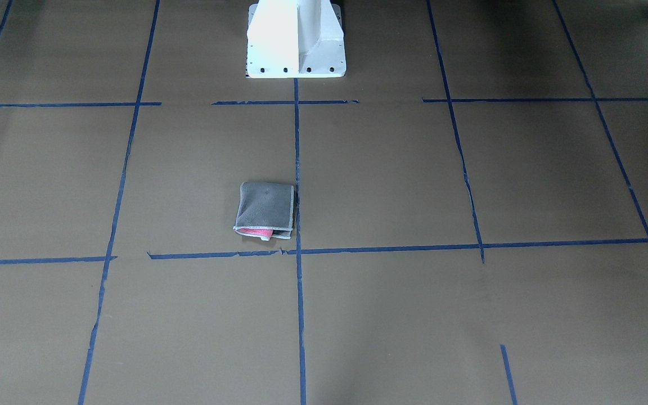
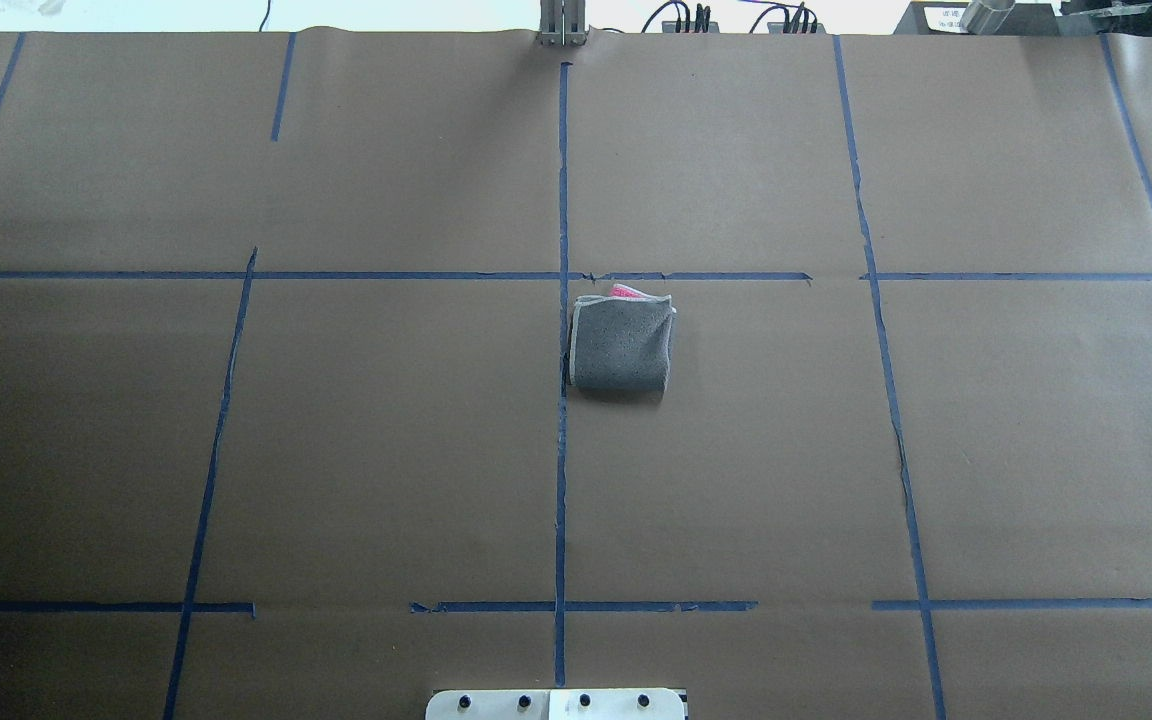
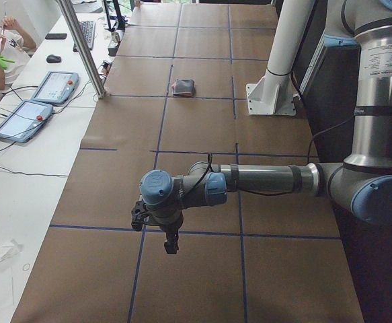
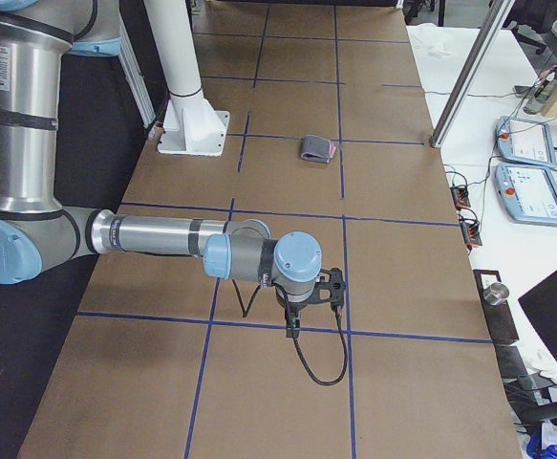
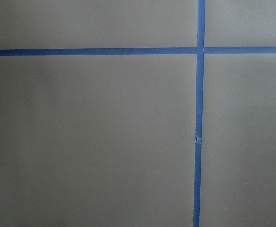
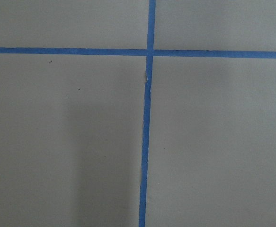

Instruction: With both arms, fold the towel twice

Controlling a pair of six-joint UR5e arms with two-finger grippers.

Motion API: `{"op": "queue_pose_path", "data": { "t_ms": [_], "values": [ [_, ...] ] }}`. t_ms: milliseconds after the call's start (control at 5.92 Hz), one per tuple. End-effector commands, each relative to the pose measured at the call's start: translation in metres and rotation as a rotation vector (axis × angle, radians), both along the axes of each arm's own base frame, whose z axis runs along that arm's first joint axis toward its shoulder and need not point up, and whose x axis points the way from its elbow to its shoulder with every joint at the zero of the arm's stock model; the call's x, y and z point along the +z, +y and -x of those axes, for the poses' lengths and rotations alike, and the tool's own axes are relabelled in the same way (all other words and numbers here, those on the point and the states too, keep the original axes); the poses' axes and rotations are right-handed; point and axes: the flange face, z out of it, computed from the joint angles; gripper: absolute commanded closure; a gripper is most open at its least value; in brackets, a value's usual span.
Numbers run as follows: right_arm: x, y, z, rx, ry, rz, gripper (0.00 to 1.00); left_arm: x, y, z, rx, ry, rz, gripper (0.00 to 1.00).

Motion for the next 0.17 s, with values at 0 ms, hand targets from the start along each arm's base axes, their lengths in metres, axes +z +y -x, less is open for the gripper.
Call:
{"op": "queue_pose_path", "data": {
  "t_ms": [0],
  "values": [
    [-0.0008, -0.0005, 0.0, 0.0, 0.0, -0.002, 0.0, 0.0015, 0.0003, -0.0008, 0.002, 0.002, 0.002, 0.0]
  ]
}}
